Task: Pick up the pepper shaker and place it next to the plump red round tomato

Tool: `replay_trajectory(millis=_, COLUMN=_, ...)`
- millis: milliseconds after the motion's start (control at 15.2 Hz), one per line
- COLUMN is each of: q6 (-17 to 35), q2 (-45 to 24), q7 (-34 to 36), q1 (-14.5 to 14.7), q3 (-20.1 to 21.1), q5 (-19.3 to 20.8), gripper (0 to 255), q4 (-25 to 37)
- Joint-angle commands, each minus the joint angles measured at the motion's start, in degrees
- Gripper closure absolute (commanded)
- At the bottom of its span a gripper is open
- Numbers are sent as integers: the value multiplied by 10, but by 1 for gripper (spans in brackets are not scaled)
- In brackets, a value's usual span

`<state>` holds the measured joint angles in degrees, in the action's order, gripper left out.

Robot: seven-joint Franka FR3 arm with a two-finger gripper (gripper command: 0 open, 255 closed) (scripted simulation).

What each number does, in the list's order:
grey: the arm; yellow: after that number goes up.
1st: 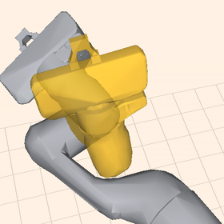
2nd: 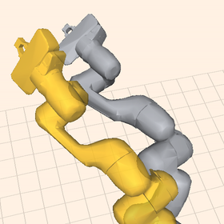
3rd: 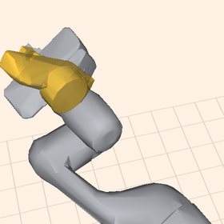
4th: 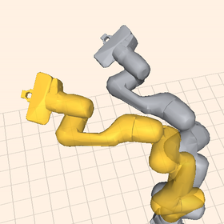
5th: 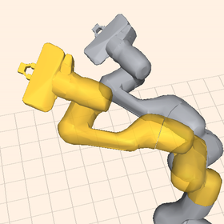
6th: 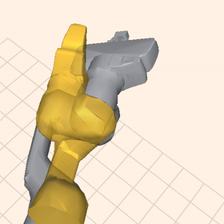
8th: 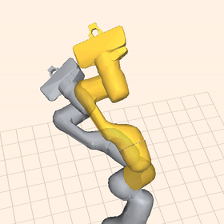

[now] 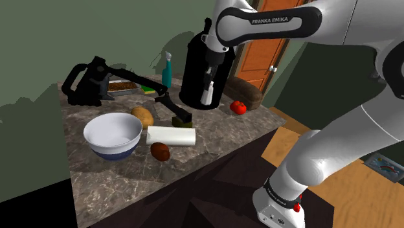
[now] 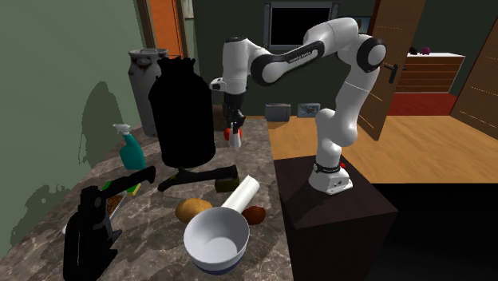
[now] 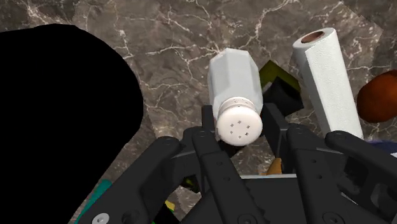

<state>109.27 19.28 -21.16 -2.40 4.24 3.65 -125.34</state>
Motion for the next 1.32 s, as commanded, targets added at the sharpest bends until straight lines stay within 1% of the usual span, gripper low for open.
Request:
replay_trajectory(millis=0, q6=1, q2=17, q7=-30, q1=-11, q3=-20, q5=4, gripper=255, q4=-15)
replay_trajectory(millis=330, q6=4, q2=46, q7=-98, q1=-38, q3=-69, q5=19, gripper=255, q4=-42)
replay_trajectory(millis=594, q6=6, q2=58, q7=-153, q1=-60, q3=-110, q5=34, gripper=255, q4=-52)
replay_trajectory(millis=924, q6=10, q2=60, q7=-223, q1=-86, q3=-163, q5=51, gripper=255, q4=-50)
replay_trajectory(millis=1254, q6=15, q2=44, q7=-296, q1=-110, q3=-218, q5=64, gripper=255, q4=-31)
